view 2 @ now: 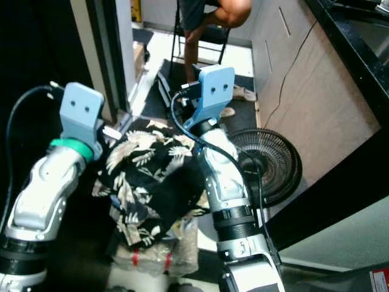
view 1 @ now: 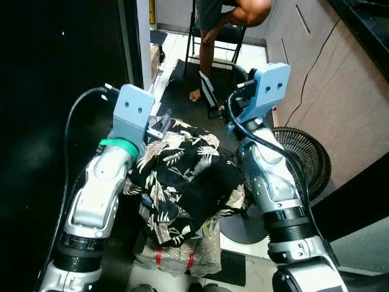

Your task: Clothes washing

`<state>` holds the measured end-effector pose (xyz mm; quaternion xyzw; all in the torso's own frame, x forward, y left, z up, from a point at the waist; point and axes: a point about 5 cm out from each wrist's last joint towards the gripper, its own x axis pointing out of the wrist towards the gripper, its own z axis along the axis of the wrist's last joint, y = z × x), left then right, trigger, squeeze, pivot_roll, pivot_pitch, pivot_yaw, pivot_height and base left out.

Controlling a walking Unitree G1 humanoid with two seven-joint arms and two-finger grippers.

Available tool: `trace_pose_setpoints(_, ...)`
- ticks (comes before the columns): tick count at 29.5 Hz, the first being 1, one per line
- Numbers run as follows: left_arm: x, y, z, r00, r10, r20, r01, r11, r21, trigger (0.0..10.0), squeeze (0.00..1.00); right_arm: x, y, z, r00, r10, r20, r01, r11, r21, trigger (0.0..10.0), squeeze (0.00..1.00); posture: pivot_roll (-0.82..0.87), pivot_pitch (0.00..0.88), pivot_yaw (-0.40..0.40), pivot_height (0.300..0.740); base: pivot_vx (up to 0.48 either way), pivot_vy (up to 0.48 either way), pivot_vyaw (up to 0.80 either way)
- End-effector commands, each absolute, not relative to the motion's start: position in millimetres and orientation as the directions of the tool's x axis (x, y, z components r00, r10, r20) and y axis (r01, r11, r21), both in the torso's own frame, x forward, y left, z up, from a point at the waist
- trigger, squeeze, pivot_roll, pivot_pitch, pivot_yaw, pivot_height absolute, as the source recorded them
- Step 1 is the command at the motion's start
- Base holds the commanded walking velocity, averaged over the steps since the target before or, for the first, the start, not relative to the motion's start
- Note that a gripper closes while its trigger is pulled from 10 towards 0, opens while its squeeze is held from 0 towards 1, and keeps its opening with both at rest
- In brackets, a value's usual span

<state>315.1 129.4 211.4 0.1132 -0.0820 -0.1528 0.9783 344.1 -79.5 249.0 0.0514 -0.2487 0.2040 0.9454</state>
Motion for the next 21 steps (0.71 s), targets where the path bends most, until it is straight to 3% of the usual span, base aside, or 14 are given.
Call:
trace_pose_setpoints(1, 312, 123, 197, 0.924, -0.375, 0.070, 0.351, 0.908, 0.230, 10.0, 0.00, 345, -81, 245, 0.802, 0.359, 0.477, -0.406, 0.914, -0.006, 10.0, 0.00, 0.07, 0.000, -0.010, 0.740, 0.000, 0.000, 0.00)
trace_pose_setpoints(9, 302, 118, 153, 0.882, -0.458, -0.110, 0.467, 0.824, 0.320, 10.0, 0.00, 348, -85, 217, 0.833, 0.386, 0.396, -0.414, 0.910, -0.017, 10.0, 0.00, 0.07, 0.000, -0.006, 0.740, 0.000, 0.000, 0.00)
trace_pose_setpoints(14, 300, 145, 116, 0.903, -0.301, -0.306, 0.407, 0.827, 0.389, 10.0, 0.00, 350, -98, 178, 0.899, 0.353, 0.260, -0.363, 0.932, -0.007, 10.0, 0.00, 0.07, 0.000, 0.000, 0.740, 0.000, 0.000, 0.00)
trace_pose_setpoints(17, 311, 157, 119, 0.936, -0.227, -0.271, 0.327, 0.845, 0.423, 10.0, 0.00, 351, -102, 168, 0.916, 0.330, 0.227, -0.338, 0.941, -0.006, 10.0, 0.00, 0.06, 0.023, -0.005, 0.740, 0.000, 0.000, 0.00)
trace_pose_setpoints(21, 320, 157, 124, 0.945, -0.220, -0.242, 0.311, 0.834, 0.456, 10.0, 0.00, 354, -103, 164, 0.923, 0.321, 0.211, -0.325, 0.946, -0.017, 10.0, 0.00, 0.07, 0.045, -0.014, 0.740, 0.000, 0.000, 0.00)
